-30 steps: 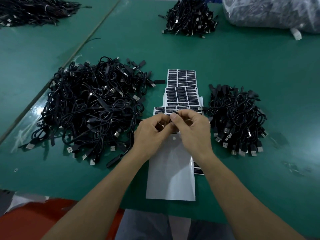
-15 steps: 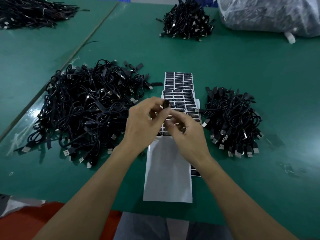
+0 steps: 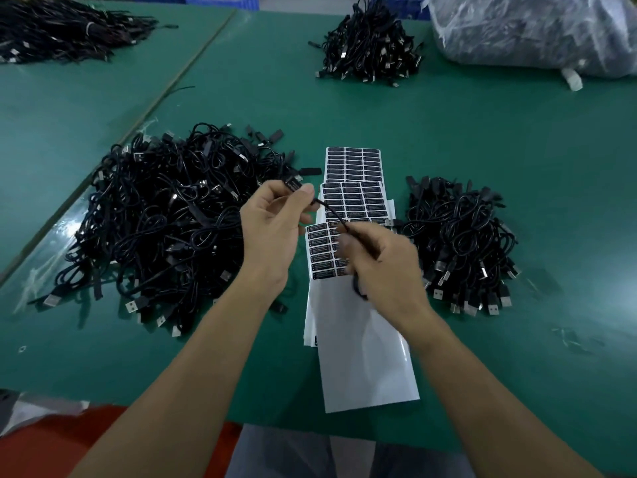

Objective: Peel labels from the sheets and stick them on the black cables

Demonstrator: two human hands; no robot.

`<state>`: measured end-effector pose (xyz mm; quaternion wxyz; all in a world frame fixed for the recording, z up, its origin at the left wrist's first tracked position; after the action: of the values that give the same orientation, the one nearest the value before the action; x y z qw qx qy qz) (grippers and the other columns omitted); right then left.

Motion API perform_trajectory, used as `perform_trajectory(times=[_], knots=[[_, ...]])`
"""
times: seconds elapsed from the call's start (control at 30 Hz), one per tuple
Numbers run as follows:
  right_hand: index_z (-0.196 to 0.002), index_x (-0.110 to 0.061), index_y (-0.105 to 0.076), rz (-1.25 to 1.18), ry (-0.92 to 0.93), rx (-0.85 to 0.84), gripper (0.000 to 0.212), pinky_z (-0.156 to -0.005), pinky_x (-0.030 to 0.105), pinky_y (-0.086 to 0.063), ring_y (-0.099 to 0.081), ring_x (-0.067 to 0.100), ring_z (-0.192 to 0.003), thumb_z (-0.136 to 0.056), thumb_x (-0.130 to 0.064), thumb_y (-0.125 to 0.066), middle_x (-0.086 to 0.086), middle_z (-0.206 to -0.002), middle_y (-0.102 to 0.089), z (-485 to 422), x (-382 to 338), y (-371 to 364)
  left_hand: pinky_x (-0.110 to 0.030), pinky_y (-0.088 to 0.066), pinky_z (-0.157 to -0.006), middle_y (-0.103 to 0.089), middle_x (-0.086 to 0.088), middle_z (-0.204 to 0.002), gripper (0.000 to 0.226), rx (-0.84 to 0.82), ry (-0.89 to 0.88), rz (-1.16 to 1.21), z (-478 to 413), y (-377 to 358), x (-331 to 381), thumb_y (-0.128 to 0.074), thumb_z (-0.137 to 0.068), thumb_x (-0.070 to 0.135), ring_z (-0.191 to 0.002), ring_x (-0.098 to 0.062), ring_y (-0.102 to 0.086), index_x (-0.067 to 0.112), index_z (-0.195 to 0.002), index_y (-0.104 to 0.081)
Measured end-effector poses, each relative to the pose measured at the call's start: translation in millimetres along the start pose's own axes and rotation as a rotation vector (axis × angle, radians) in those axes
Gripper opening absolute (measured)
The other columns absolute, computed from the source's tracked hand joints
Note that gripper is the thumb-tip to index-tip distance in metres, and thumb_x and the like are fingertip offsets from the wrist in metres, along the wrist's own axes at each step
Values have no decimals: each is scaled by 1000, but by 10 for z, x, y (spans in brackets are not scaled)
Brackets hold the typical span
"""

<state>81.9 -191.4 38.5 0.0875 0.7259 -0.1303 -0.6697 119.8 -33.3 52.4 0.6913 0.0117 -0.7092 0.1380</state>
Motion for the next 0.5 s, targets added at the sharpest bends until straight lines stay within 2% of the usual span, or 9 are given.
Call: perform_trajectory(times=[0.07, 0.13, 0.2, 0.23, 0.27, 0.33, 0.43, 0.5], knots=[[-97, -26, -72, 116, 45, 68, 12, -54, 20, -48, -54, 1, -55, -99, -22, -61, -7, -69, -66, -32, -39, 147, -17, -47, -52, -70, 2, -66, 25, 57, 49, -6, -29, 62, -35, -65, -98, 20, -54, -4, -59, 17, -73, -61], [-103, -17, -74, 246, 83, 185, 15, -63, 6, -44, -57, -4, -62, -99, -22, -61, -14, -77, -67, -74, -131, 345, -17, -46, -50, -70, 3, -63, 29, 89, 75, -49, -55, 139, -58, -57, -102, 24, -52, -4, -58, 14, -76, -65], [-110, -11, -74, 384, 119, 341, 20, -75, 0, -38, -60, -1, -72, -101, -20, -58, -6, -90, -72, -104, -238, 588, -19, -46, -51, -68, 8, -60, 30, 108, 2, -222, -63, 234, -46, -54, -104, 25, -52, -2, -57, 16, -78, -66], [-115, -10, -72, 452, 122, 405, 23, -82, 3, -36, -62, 4, -81, -102, -19, -55, 0, -98, -73, -122, -277, 693, -23, -47, -51, -67, 10, -60, 29, 117, -73, -365, -56, 287, -24, -54, -103, 27, -52, -3, -57, 19, -78, -66], [-122, -9, -68, 512, 101, 445, 27, -89, 11, -35, -63, 16, -95, -103, -20, -52, 5, -107, -72, -144, -291, 784, -26, -47, -51, -66, 10, -61, 28, 130, -153, -518, -43, 342, 2, -55, -102, 31, -52, -4, -57, 23, -78, -66], [-137, -7, -54, 604, -16, 444, 39, -100, 30, -31, -54, 34, -119, -104, -26, -48, 14, -123, -64, -188, -249, 907, -27, -43, -49, -62, 10, -64, 23, 164, -269, -825, -14, 439, 39, -57, -99, 38, -56, -7, -58, 29, -80, -64], [-154, -9, -31, 773, -195, 359, 63, -111, 47, -27, -33, 37, -136, -101, -35, -53, 18, -148, -41, -183, -142, 931, -29, -39, -58, -52, 14, -87, 17, 126, -276, -1240, 0, 524, -5, -63, -93, 48, -77, -13, -56, 31, -92, -59], [-154, -12, -31, 854, -207, 372, 67, -112, 51, -22, -24, 36, -140, -97, -36, -58, 15, -155, -31, -138, -146, 885, -34, -39, -61, -46, 10, -98, 33, 43, -229, -1381, 28, 527, -83, -66, -87, 55, -88, -15, -50, 28, -102, -55]])
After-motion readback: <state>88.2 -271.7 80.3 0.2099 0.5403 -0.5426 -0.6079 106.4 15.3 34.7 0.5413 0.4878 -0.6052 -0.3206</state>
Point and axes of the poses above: each hand's wrist, its own z-axis away from the middle knuckle, its own y-axis out of the back of the hand, x = y × z, the point moved 5 cm from there along -z, towards the middle knuckle
